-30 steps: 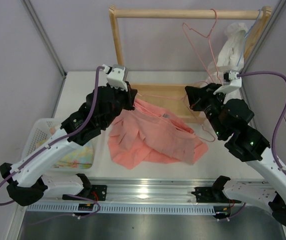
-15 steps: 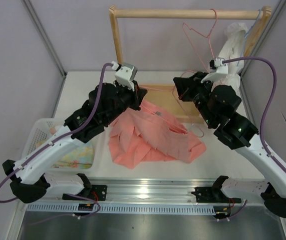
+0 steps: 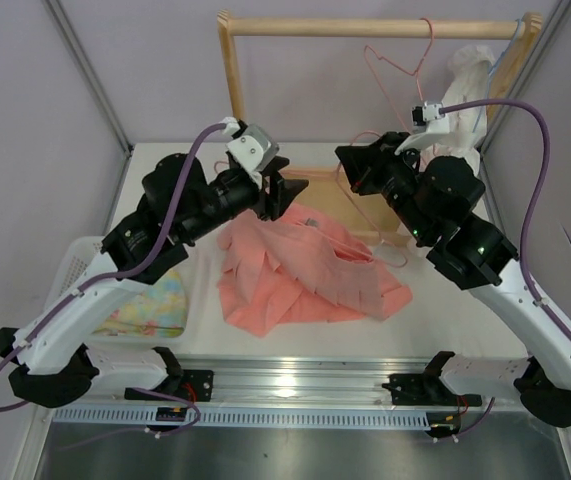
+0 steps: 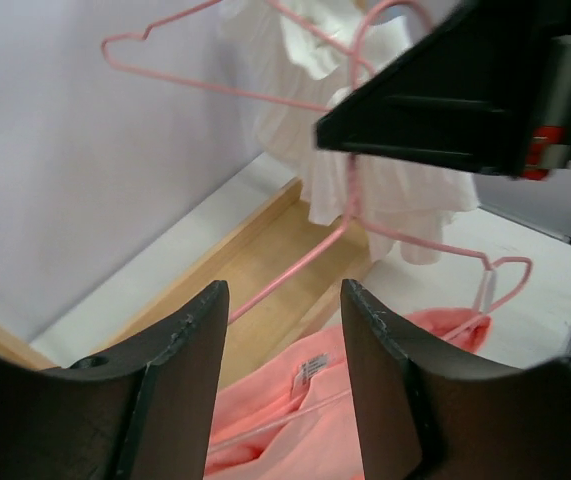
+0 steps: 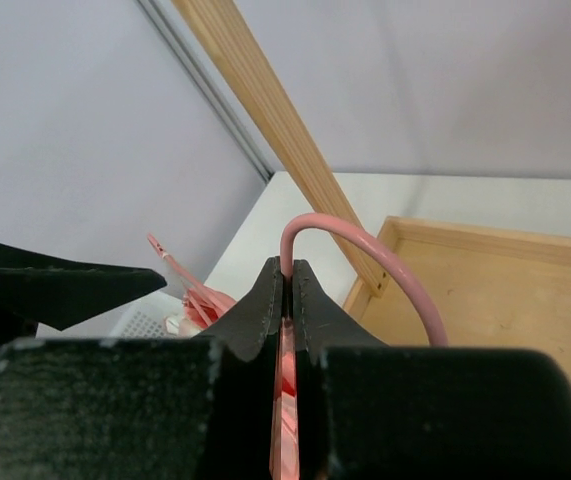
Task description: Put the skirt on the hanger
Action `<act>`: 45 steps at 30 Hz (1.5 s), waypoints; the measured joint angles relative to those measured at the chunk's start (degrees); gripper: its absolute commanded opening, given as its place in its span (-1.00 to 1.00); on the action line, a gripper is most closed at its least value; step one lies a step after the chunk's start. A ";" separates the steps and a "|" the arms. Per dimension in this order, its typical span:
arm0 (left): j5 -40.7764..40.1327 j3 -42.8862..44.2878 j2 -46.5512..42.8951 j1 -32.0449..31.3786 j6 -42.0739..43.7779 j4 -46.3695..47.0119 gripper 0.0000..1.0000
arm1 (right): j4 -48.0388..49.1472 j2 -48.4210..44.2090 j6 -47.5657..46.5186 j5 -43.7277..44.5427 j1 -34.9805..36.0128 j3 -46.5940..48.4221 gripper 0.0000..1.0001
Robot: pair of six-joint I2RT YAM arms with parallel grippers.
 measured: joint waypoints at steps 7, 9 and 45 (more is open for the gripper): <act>10.78 6.16 2.01 0.52 7.04 -3.48 0.18 | -1.97 1.36 -0.17 -5.81 -0.46 1.86 -1.00; 12.92 7.96 3.54 1.14 8.33 -3.65 0.19 | -2.47 1.84 -0.17 -7.65 -0.68 2.47 -1.00; 40.04 2.29 12.15 14.12 -0.39 6.05 -0.96 | -3.50 8.04 -1.09 -16.61 -3.17 7.98 -1.00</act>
